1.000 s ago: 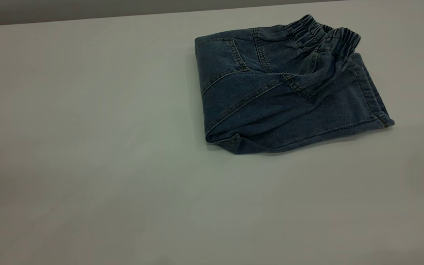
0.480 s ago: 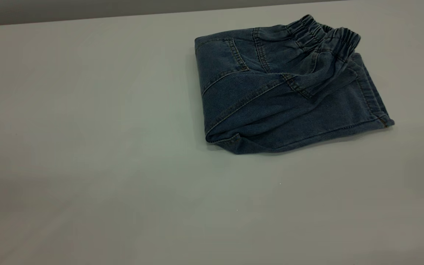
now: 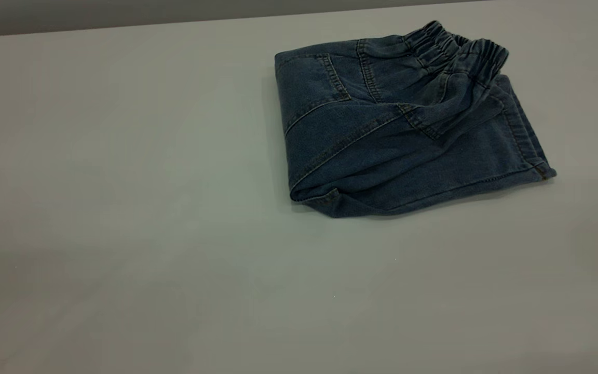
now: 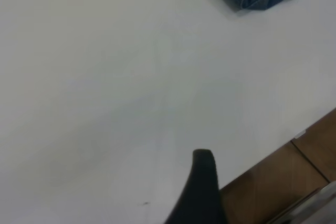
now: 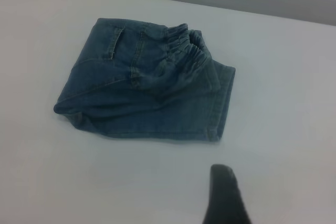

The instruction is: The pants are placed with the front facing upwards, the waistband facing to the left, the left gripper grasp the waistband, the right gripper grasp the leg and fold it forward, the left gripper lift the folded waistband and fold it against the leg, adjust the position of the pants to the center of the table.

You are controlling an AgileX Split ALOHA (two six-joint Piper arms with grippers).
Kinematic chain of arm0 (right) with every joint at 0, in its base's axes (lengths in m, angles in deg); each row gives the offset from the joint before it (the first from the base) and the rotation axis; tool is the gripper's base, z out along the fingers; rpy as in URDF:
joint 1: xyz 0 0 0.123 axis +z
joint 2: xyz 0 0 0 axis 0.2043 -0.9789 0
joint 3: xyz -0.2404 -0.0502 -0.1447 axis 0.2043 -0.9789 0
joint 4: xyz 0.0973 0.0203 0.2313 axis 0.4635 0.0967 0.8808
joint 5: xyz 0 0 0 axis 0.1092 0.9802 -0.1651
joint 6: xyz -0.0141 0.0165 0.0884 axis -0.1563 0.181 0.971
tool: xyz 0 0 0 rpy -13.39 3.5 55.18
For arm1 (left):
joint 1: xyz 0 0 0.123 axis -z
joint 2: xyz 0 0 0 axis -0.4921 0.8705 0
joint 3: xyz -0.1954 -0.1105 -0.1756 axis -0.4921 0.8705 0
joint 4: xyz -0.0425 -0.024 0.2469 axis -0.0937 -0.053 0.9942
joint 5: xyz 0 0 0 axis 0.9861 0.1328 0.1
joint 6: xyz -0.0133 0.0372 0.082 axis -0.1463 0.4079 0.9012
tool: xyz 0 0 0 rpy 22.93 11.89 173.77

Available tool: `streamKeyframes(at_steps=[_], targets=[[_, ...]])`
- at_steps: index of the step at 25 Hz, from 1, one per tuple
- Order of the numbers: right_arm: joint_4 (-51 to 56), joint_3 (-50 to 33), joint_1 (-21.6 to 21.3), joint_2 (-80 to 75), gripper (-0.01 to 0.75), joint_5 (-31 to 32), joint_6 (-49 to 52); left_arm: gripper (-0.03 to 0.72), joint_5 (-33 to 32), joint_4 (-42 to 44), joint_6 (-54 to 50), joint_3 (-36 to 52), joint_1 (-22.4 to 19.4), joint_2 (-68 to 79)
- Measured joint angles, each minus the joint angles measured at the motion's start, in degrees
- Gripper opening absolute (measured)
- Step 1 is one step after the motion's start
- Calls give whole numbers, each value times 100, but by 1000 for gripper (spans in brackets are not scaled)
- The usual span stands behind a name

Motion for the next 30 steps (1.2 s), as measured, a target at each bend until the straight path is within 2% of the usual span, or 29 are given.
streamKeyframes(at_steps=[10,13,19,24,26,30], targets=[[7,0,0,0,386,0,0,569,-5,0,9,0,-108,-62],[10,0,0,0,386,0,0,569,-5,5,23,-5,-544,-125],[10,0,42,0,386,0,0,569,-5,5,34,-5,-2024,-167],[10,0,536,0,386,0,0,569,-9,34,34,-5,-3096,-625],[10,0,587,0,386,0,0,569,-10,37,41,-5,-3365,-851],[12,0,545,0,386,0,0,569,-23,37,36,-5,-3437,-1266]])
